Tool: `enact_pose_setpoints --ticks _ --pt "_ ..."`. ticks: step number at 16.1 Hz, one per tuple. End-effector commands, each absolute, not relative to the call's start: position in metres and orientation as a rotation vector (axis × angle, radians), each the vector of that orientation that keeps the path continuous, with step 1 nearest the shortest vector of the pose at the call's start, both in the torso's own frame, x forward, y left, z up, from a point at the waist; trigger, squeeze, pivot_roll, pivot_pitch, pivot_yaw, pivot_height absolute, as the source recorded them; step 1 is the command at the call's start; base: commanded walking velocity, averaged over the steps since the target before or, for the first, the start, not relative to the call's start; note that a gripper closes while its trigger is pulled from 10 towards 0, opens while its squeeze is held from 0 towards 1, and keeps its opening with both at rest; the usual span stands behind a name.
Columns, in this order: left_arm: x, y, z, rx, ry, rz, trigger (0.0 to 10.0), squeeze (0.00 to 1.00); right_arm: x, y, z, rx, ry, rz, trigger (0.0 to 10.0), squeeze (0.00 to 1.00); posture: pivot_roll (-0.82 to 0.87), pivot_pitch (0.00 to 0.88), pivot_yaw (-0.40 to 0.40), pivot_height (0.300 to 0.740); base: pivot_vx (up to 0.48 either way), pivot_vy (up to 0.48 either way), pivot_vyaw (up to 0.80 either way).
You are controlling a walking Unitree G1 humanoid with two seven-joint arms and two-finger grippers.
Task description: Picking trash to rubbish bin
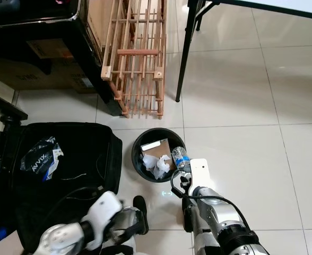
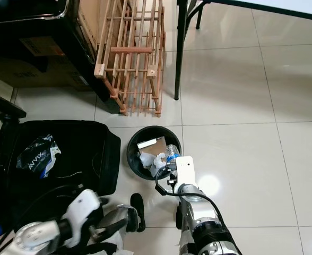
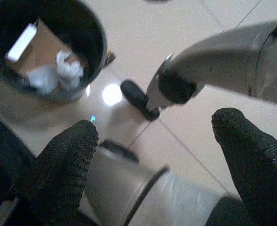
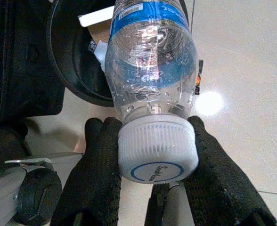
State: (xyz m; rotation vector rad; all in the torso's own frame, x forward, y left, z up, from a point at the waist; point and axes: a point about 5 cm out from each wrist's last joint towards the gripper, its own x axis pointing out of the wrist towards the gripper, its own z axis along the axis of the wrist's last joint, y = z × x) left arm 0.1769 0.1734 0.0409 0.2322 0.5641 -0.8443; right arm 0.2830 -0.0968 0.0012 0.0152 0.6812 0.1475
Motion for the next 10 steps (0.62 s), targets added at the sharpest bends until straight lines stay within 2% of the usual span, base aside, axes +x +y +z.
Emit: enact_pose_setpoints --ticks 1,6,10 --pt "0.168 0.180 0.033 0.238 0.602 -0.836 10.0 0.00 0.274 -0.093 -0.009 0.020 0.722 0.162 10.0 0.00 0.09 0.447 0.068 0.740 0.000 0.000 0.00" --pt "0.175 0.194 0.030 0.271 0.584 -0.752 10.0 0.00 0.276 -0.093 -0.008 0.018 0.712 0.163 10.0 0.00 0.09 0.442 0.068 0.740 0.000 0.000 0.00" --pt "0.180 0.190 0.034 0.255 0.556 -0.747 10.0 0.00 0.275 -0.092 -0.009 0.016 0.714 0.165 10.0 0.00 0.09 0.440 0.069 0.740 0.000 0.000 0.00"
